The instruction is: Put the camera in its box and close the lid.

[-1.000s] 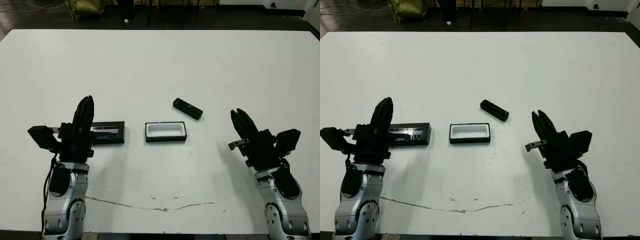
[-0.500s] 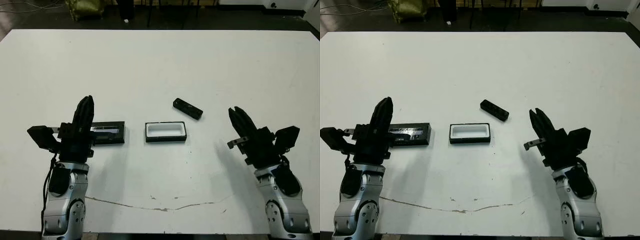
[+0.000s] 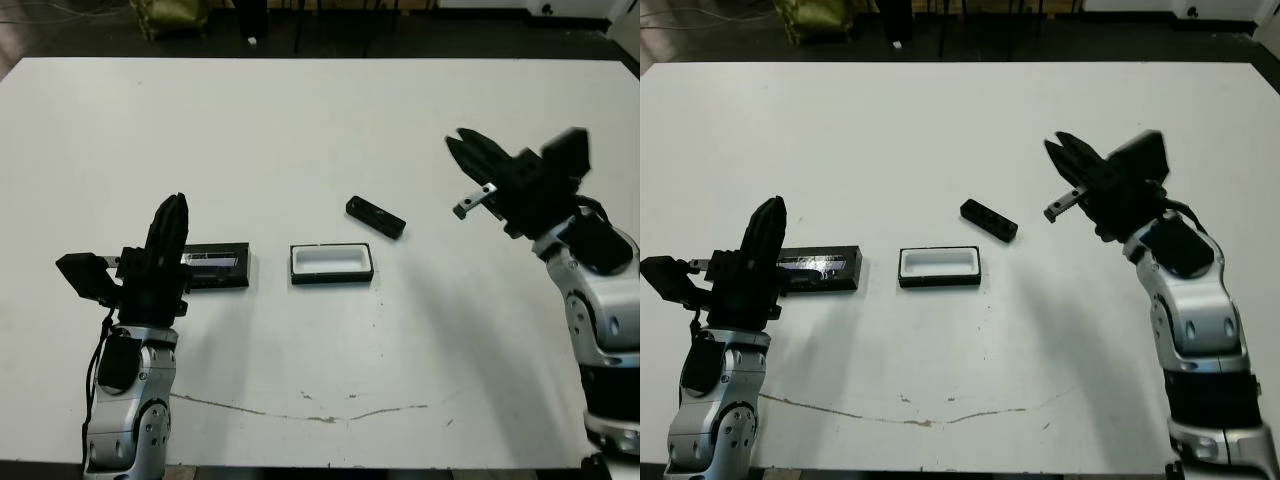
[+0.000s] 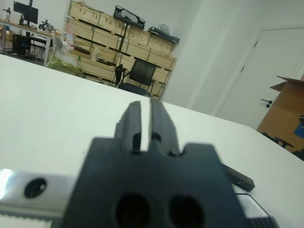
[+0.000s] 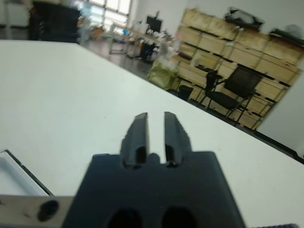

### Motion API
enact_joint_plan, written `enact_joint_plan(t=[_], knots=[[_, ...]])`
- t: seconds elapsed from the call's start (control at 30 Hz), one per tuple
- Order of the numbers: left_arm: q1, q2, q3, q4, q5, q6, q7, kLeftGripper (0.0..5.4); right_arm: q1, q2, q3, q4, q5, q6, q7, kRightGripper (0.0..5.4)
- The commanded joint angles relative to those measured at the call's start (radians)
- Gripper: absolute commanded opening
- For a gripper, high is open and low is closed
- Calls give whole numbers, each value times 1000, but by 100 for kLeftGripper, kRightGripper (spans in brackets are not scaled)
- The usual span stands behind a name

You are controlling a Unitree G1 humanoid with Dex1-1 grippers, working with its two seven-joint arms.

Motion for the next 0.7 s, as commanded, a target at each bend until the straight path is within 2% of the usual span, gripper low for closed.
enact_joint_plan(t=[0.03, 0.2, 0.33, 0.53, 0.63, 0.7], knots=[[18, 9, 0, 6, 11, 17, 10, 0, -40, -24, 44, 50, -29, 40, 44, 80], [16, 5, -2, -2, -2, 30, 11, 0, -93, -24, 107, 114, -68, 85, 99, 191], [15, 8, 0, 1, -3, 30, 8, 0, -108, -23, 136, 111, -70, 178, 133, 277], [10, 7, 1, 7, -2, 27, 6, 0, -123, -18, 136, 151, -47, 223, 203, 306], [9, 5, 0, 11, 2, 21, 6, 0, -130, -8, 126, 192, -24, 215, 239, 271], [8, 4, 0, 16, -2, 14, -1, 0, -136, -8, 129, 221, -22, 196, 261, 268]])
